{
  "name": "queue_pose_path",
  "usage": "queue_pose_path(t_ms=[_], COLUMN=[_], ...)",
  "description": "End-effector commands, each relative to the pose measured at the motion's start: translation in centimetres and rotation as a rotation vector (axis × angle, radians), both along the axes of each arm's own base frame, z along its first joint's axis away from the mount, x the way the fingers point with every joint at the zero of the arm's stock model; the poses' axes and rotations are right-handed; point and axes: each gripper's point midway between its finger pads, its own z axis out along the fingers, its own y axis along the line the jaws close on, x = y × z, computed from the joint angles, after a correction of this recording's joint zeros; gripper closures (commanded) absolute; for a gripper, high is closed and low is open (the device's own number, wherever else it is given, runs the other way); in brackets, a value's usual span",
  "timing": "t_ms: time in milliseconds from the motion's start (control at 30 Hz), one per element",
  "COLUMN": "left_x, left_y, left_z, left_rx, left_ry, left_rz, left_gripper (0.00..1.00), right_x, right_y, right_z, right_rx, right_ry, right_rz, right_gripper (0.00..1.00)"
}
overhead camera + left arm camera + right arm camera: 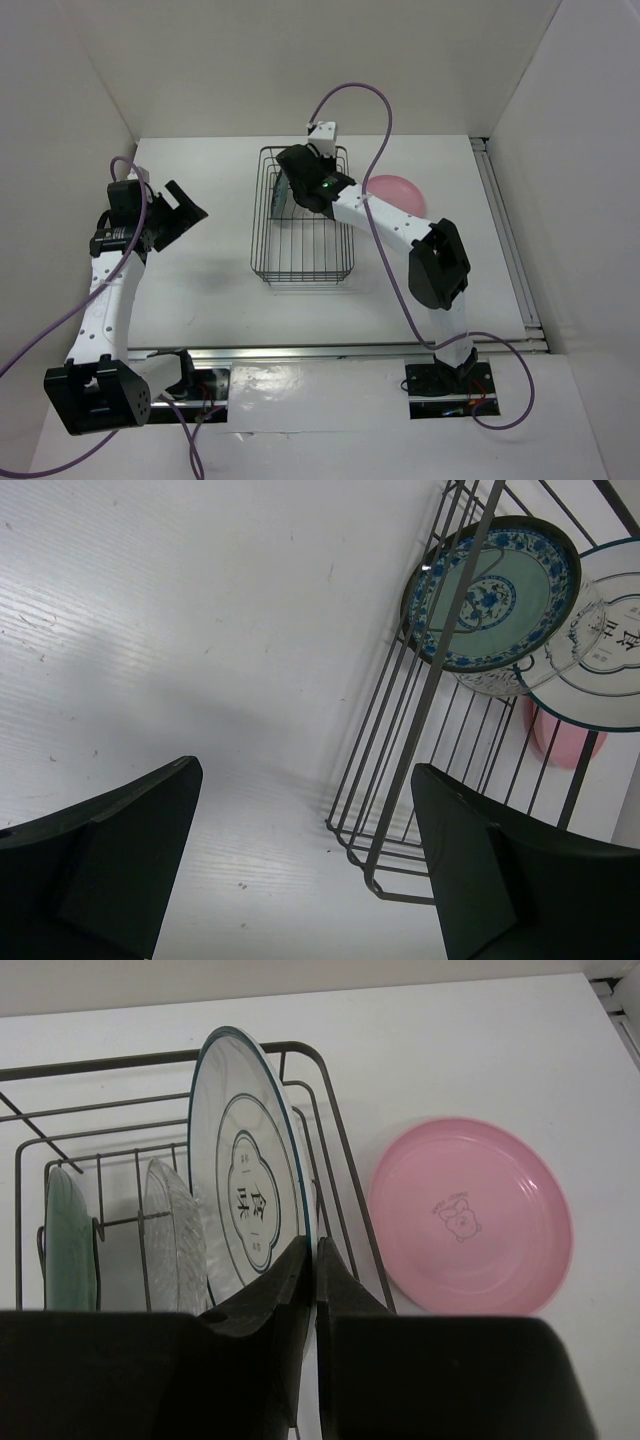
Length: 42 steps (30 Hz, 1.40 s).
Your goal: Load the plates into the dish rack
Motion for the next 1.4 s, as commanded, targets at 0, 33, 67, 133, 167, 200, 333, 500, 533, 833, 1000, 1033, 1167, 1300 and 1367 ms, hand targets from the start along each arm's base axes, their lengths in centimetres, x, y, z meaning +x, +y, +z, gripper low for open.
queue_pose_path(t_ms=[0,33,67,133,167,200,333,500,533,833,1000,1033,1167,1300,1367], left_x=[0.6,0.6,0.6,0.6,0.6,0.5,0.5,0.5,0.5,0.5,0.5,0.5,0.6,0.6,0.6], left_y=[0.0,0.0,0.0,0.0,0.0,-0.2,-0.2,-0.2,-0.2,-0.2,-0.2,-0.2,0.0,0.2,0.2], left_z=[2.0,2.0,2.0,2.0,2.0,2.0,2.0,2.0,2.0,2.0,2.0,2.0,2.0,1.9,1.9], left_rx=[-0.009,-0.009,-0.002,-0.002,-0.002,-0.009,-0.009,-0.009,-0.009,-0.009,-0.009,-0.009,-0.002,0.005,0.005], left_ry=[-0.069,-0.069,-0.069,-0.069,-0.069,-0.070,-0.070,-0.070,-0.070,-0.070,-0.070,-0.070,-0.069,-0.068,-0.068], left_rz=[0.005,0.005,-0.001,-0.001,-0.001,-0.009,-0.009,-0.009,-0.009,-0.009,-0.009,-0.009,-0.001,0.009,0.009], left_gripper=[0.00,0.00,0.00,0.00,0.00,0.00,0.00,0.00,0.00,0.00,0.00,0.00,0.00,0.00,0.00], right_x=[0.5,0.5,0.4,0.3,0.3,0.2,0.1,-0.1,-0.4,0.6,0.7,0.6,-0.2,0.7,1.2], right_y=[0.7,0.7,0.7,0.7,0.7,0.6,1.4,1.9,2.3,3.2,3.7,3.8,1.0,-9.0,-14.4], right_z=[1.6,1.6,1.3,0.4,0.4,0.0,-0.9,-1.2,-1.2,-0.6,1.0,2.4,6.6,9.5,10.5], right_rx=[0.044,0.044,0.046,0.046,0.046,0.039,0.045,0.046,0.046,0.032,0.066,0.096,0.147,0.373,0.461], right_ry=[-0.055,-0.055,-0.051,-0.035,-0.035,-0.029,-0.014,-0.009,-0.009,-0.024,-0.045,-0.064,-0.122,-0.175,-0.225], right_rz=[-0.027,-0.027,-0.030,-0.025,-0.025,-0.025,-0.015,-0.009,0.000,0.004,0.037,0.048,0.073,0.065,0.088], right_gripper=[0.87,0.86,0.84,0.84,0.84,0.83,0.83,0.79,0.77,0.61,0.60,0.57,0.37,0.29,0.21])
